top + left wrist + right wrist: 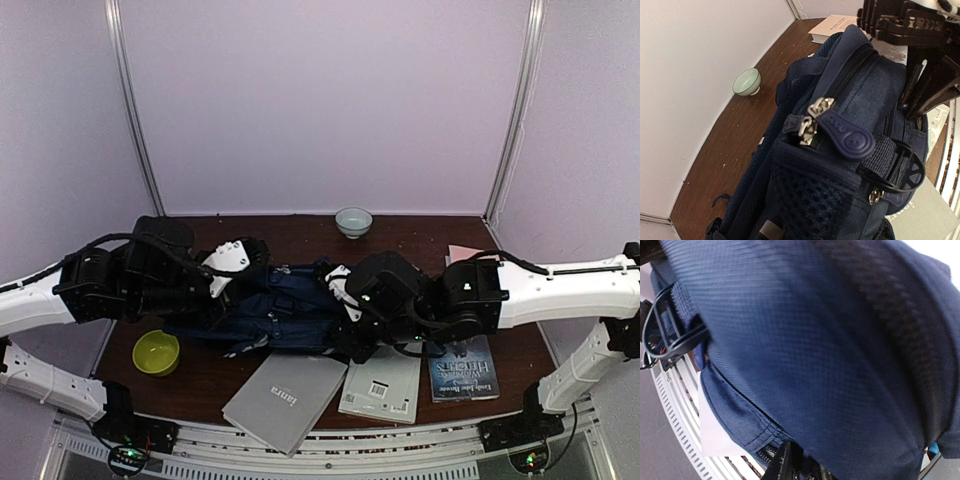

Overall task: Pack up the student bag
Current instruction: Pick up the student bag from the upper front pocket.

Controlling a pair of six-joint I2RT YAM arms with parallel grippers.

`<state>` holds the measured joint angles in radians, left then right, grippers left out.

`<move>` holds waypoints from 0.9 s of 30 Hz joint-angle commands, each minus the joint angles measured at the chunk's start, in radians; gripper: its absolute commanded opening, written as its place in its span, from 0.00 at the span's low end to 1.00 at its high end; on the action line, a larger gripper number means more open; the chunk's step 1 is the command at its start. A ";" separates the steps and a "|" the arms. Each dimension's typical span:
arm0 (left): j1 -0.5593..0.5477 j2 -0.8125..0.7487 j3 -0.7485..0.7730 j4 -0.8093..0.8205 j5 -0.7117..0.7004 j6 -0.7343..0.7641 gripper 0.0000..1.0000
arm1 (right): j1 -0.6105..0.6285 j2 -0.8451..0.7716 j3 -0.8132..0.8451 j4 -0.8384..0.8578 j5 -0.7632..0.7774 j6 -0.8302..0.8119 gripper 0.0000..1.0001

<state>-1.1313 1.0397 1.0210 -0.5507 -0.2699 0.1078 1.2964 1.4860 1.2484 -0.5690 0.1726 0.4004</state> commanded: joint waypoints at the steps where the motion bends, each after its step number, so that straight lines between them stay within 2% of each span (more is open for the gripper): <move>1: 0.007 -0.001 0.027 0.087 0.002 0.004 0.00 | -0.013 -0.008 -0.025 -0.075 0.096 -0.011 0.15; 7: 0.007 -0.001 0.017 0.090 -0.014 0.005 0.00 | -0.014 -0.099 -0.107 0.035 0.016 -0.004 0.08; 13: 0.008 0.000 0.013 0.087 -0.061 0.001 0.00 | -0.022 -0.186 -0.231 0.124 -0.009 0.065 0.07; 19: 0.014 -0.004 0.015 0.090 -0.076 -0.003 0.00 | -0.034 -0.247 -0.346 0.235 -0.054 0.162 0.11; 27: 0.016 -0.004 0.020 0.091 -0.076 -0.004 0.00 | -0.066 -0.325 -0.483 0.346 -0.112 0.247 0.22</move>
<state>-1.1328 1.0454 1.0210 -0.5411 -0.2920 0.1078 1.2507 1.1980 0.8261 -0.2554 0.0898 0.5903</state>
